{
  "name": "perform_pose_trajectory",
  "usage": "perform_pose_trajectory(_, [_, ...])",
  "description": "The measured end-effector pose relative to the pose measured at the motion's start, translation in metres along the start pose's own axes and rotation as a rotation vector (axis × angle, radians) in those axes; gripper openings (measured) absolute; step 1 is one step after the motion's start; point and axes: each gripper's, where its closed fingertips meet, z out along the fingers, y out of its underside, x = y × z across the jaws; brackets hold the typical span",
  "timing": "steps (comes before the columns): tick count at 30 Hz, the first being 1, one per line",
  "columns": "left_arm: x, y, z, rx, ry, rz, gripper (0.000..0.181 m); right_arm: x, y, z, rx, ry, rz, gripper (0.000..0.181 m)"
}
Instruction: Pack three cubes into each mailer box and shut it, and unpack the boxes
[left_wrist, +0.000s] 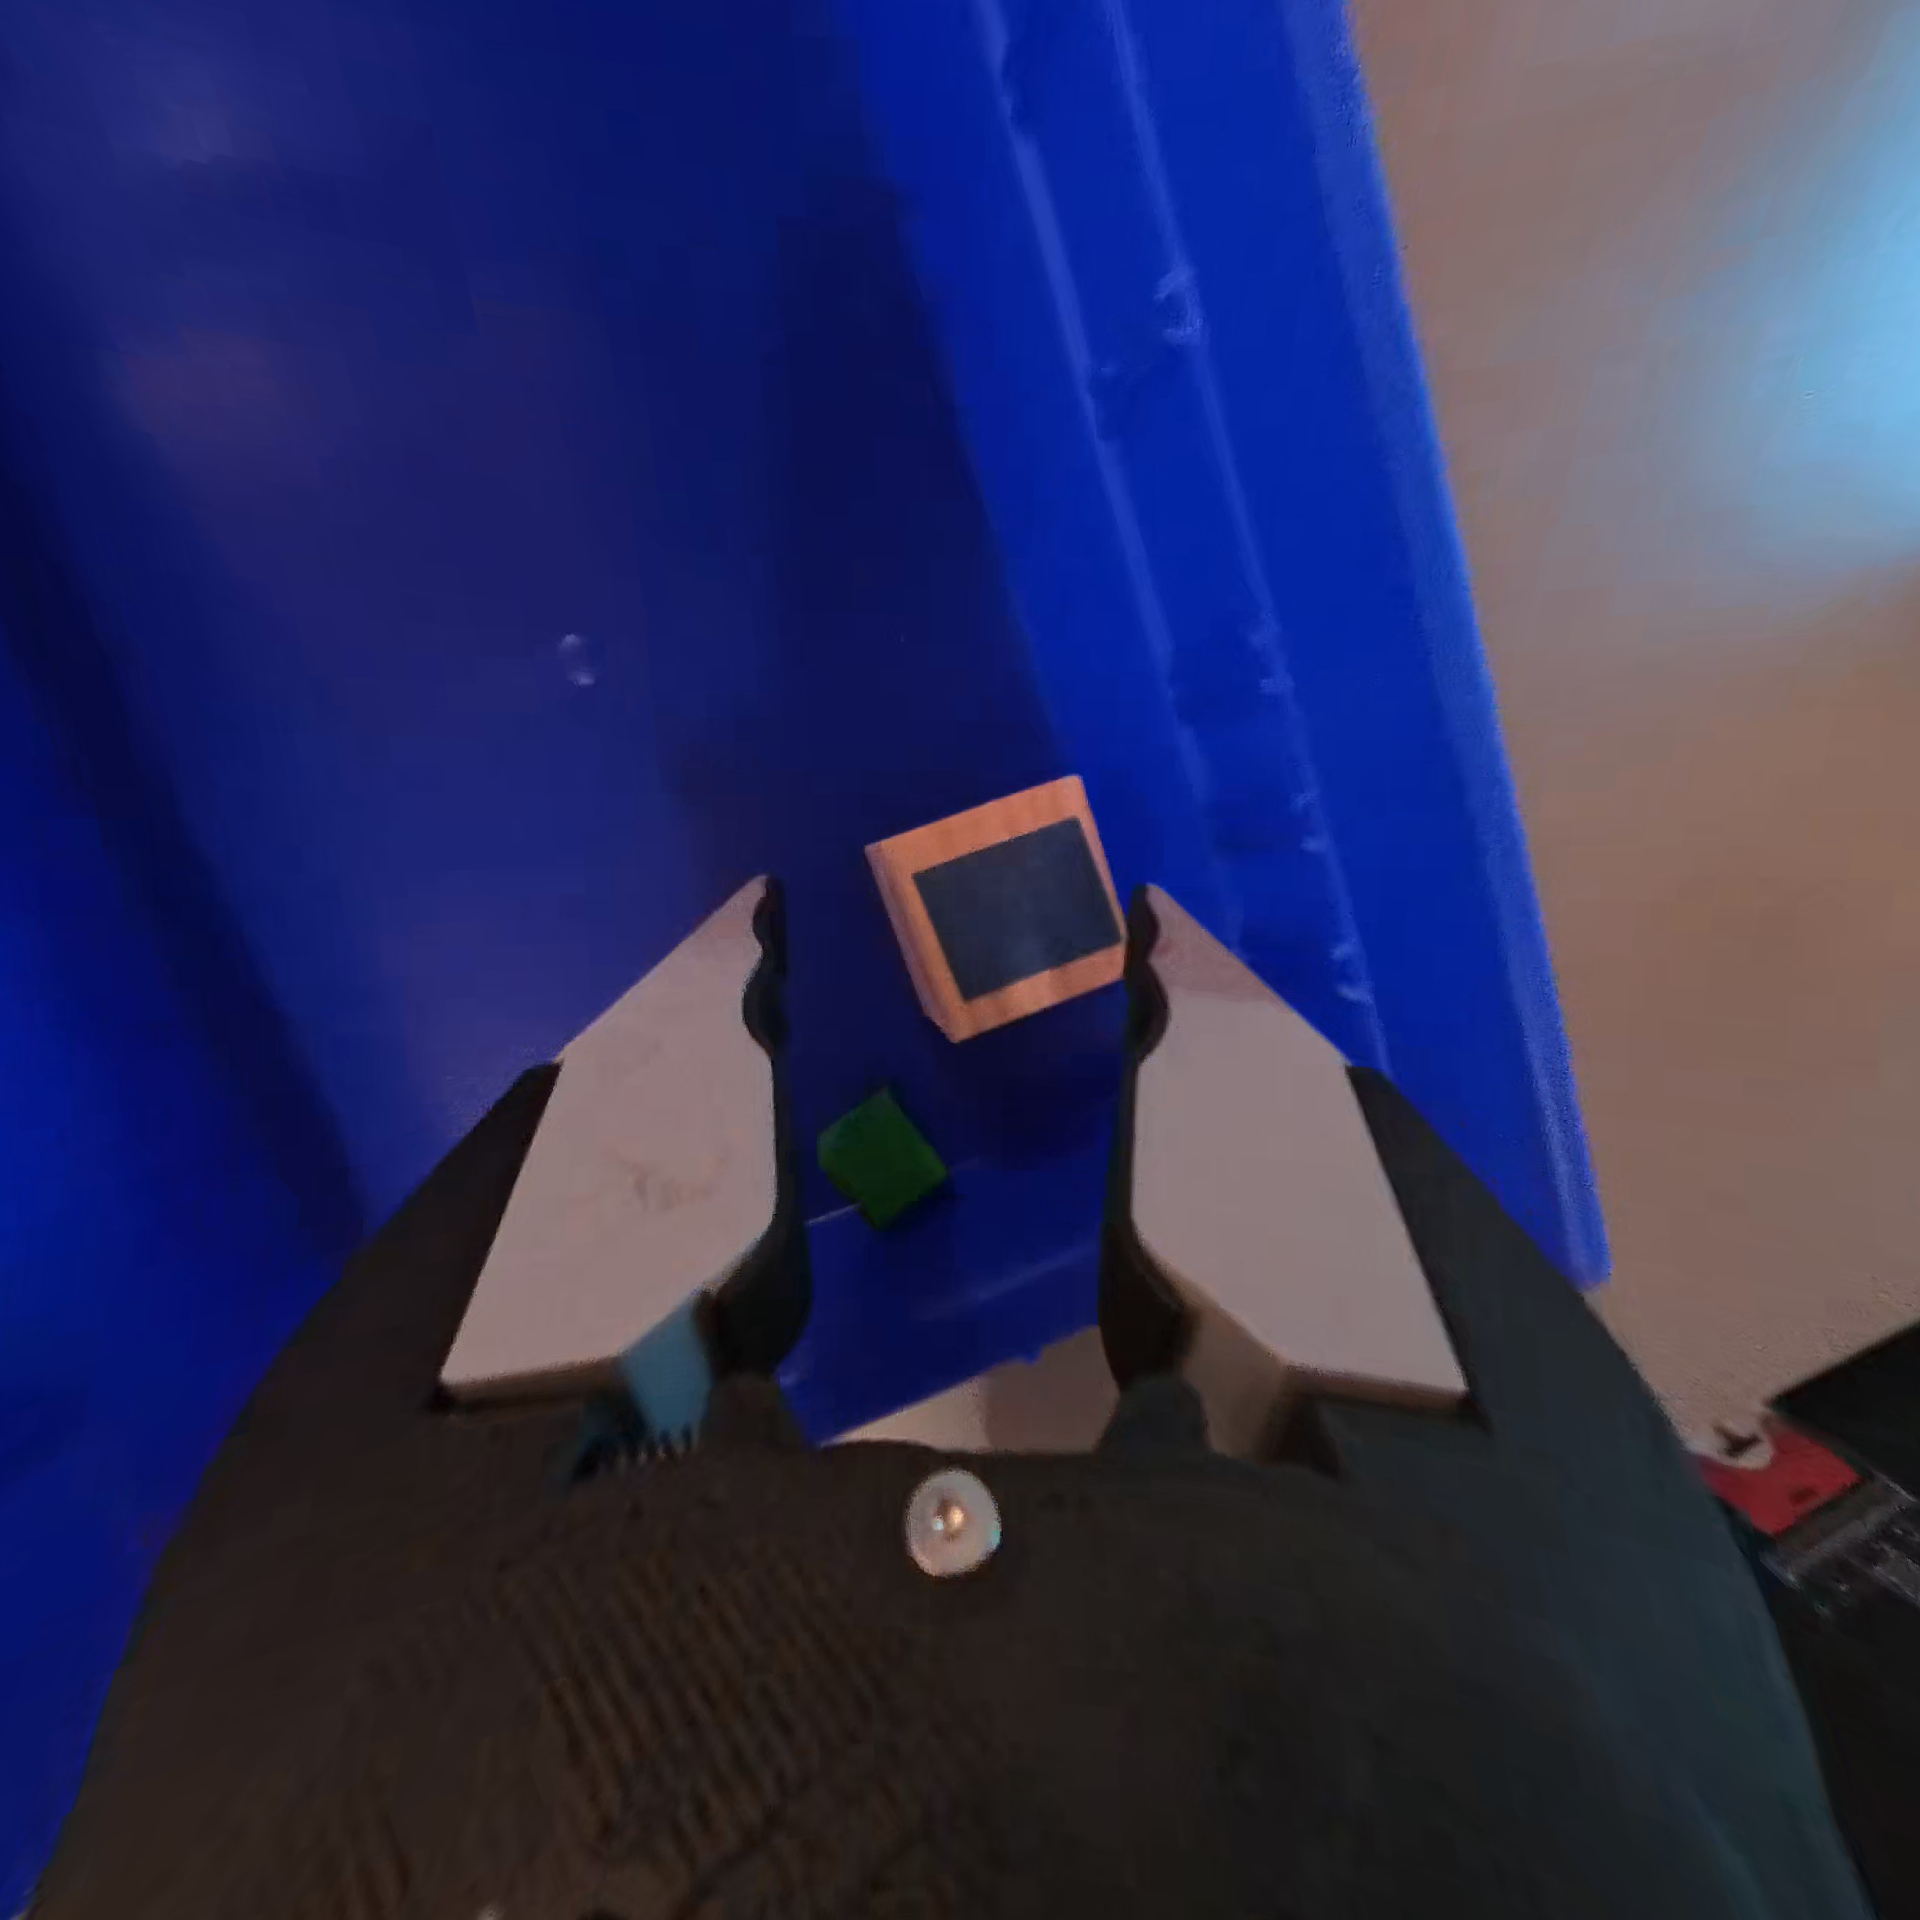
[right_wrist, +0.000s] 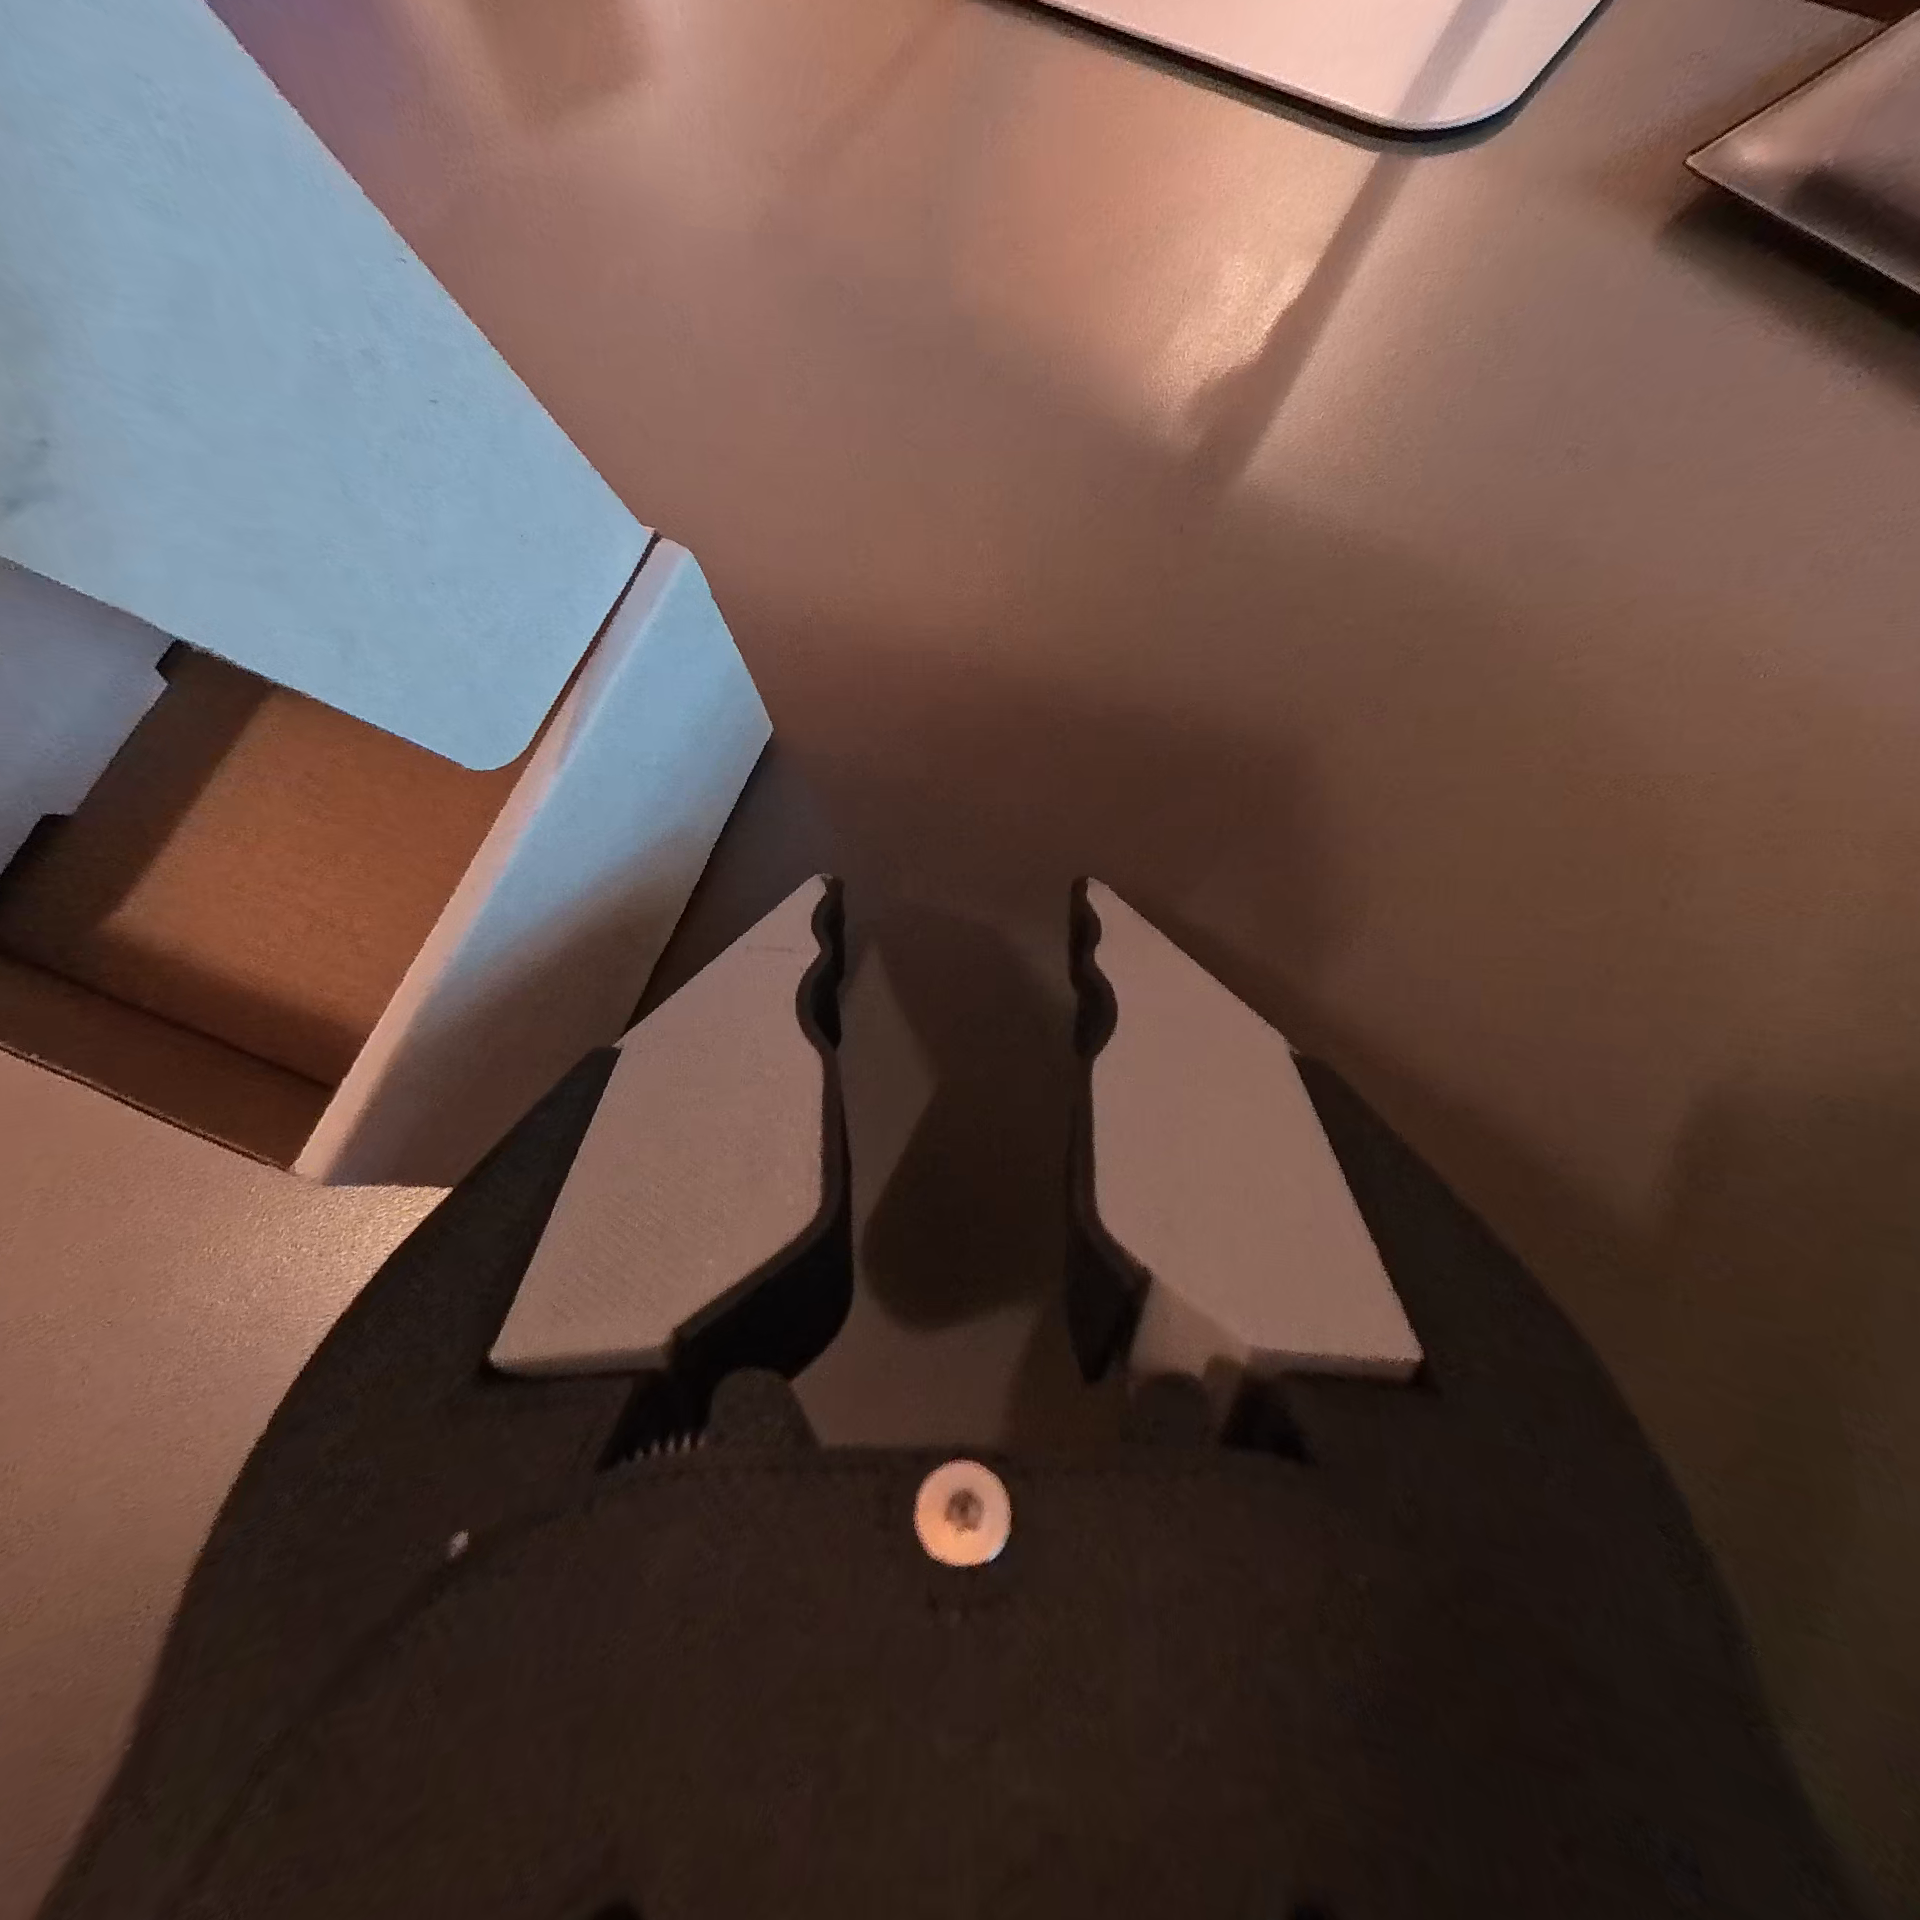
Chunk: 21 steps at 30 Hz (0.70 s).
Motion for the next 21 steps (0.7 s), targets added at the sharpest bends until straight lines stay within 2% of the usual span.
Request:
perform_pose_trajectory(2, [0.001, 0.003, 0.012, -0.050, 0.002, -0.007, 0.068, -0.001, 0.000, 0.000, -0.004, -0.003, -0.004, 0.041])
perform_pose_trajectory(4, [0.007, -0.002, 0.015, -0.046, 0.041, -0.025, 0.052, -0.001, 0.001, 0.001, -0.009, -0.004, -0.008, 0.041])
perform_pose_trajectory(7, [0.007, -0.003, 0.015, -0.061, 0.013, 0.032, 0.051, -0.002, 0.001, 0.001, -0.010, -0.010, -0.011, 0.041])
perform_pose_trajectory(10, [-0.007, -0.003, 0.007, -0.090, -0.106, 0.088, 0.050, -0.002, 0.000, 0.000, 0.000, -0.015, -0.008, 0.041])
perform_pose_trajectory(12, [-0.013, -0.011, -0.005, -0.058, -0.180, 0.124, 0.050, -0.002, -0.001, -0.001, 0.006, -0.017, -0.003, 0.041])
perform_pose_trajectory(15, [-0.013, -0.037, -0.036, 0.087, -0.277, 0.169, 0.049, 0.001, -0.003, -0.002, 0.020, -0.009, 0.003, 0.041])
perform_pose_trajectory(17, [0.001, -0.060, -0.063, 0.225, -0.298, 0.214, 0.049, 0.004, -0.005, -0.004, 0.040, 0.007, 0.005, 0.041])
perform_pose_trajectory(21, [0.068, -0.092, -0.117, 0.518, -0.235, 0.329, 0.050, 0.013, -0.016, -0.016, 0.121, 0.064, 0.004, 0.040])
